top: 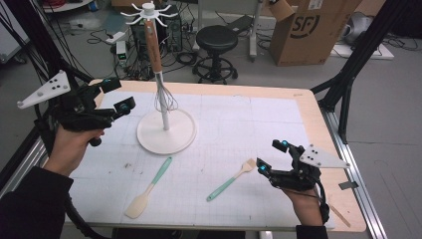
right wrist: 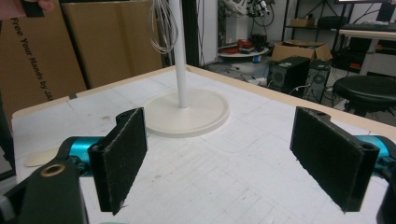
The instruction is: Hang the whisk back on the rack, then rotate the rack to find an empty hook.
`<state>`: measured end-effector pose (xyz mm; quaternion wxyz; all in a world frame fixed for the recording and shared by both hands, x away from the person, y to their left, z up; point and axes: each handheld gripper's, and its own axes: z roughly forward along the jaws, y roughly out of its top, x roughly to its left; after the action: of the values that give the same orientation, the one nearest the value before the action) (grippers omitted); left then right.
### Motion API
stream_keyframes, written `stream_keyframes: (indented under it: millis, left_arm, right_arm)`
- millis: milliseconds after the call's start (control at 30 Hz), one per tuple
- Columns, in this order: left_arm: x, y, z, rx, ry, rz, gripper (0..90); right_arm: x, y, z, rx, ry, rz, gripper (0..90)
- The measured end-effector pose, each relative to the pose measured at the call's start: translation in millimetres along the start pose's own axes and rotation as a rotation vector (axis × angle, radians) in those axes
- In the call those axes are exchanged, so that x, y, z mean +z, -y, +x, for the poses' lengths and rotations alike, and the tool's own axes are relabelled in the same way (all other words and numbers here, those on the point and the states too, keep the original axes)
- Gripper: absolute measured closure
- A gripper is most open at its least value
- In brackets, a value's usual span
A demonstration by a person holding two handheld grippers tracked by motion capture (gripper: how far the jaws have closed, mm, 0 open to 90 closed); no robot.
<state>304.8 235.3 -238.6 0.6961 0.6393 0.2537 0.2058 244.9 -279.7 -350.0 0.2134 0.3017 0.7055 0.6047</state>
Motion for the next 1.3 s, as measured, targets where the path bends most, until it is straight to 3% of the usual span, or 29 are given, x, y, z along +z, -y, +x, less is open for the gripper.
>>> stream_keyframes:
  millis: [167, 600, 733, 800, 833, 867, 933, 967, 1067, 1300]
  left_arm:
    - [2.6, 1.7, 1.8, -0.011, -0.027, 0.020, 18.0]
    - [2.0, 1.1, 3.9, 0.009, -0.035, 0.011, 24.3]
    - [5.0, -0.5, 3.5, 0.031, 0.014, 0.021, 37.6]
    - [6.1, -1.9, 2.6, 0.043, 0.038, 0.022, 54.9]
    - [8.9, -6.5, -1.4, 0.082, 0.059, 0.022, 63.5]
    - [10.6, -9.4, -3.1, 0.091, 0.068, 0.017, 72.1]
    - [12.6, -12.6, -4.3, 0.092, 0.068, 0.009, 76.1]
    - [17.9, -19.3, -5.6, 0.086, 0.078, -0.006, 83.6]
    - [28.6, -29.3, -6.4, 0.083, 0.089, 0.000, 89.6]
    - [57.2, -50.8, -3.9, 0.062, 0.092, -0.001, 89.8]
  right_arm:
    - [-5.1, -1.7, -0.1, -0.008, 0.001, -0.001, 17.6]
    - [-7.0, -4.7, 0.2, -0.015, 0.001, 0.003, 17.7]
    - [-6.9, -3.5, 0.9, -0.018, -0.005, 0.007, 17.7]
    - [-6.8, -3.3, 0.7, -0.020, -0.006, 0.010, 17.7]
    - [-6.8, -3.6, 0.3, -0.020, -0.008, 0.016, 17.7]
    - [-6.9, -3.9, 0.6, -0.019, -0.008, 0.015, 17.7]
    - [-7.1, -4.3, 1.2, -0.019, -0.011, 0.015, 17.7]
    - [-6.8, -5.0, 2.0, -0.025, -0.014, 0.012, 17.7]
    - [-6.0, -5.5, 2.7, -0.022, -0.019, 0.014, 17.7]
    - [-3.8, -4.5, 2.9, -0.023, -0.025, 0.013, 17.7]
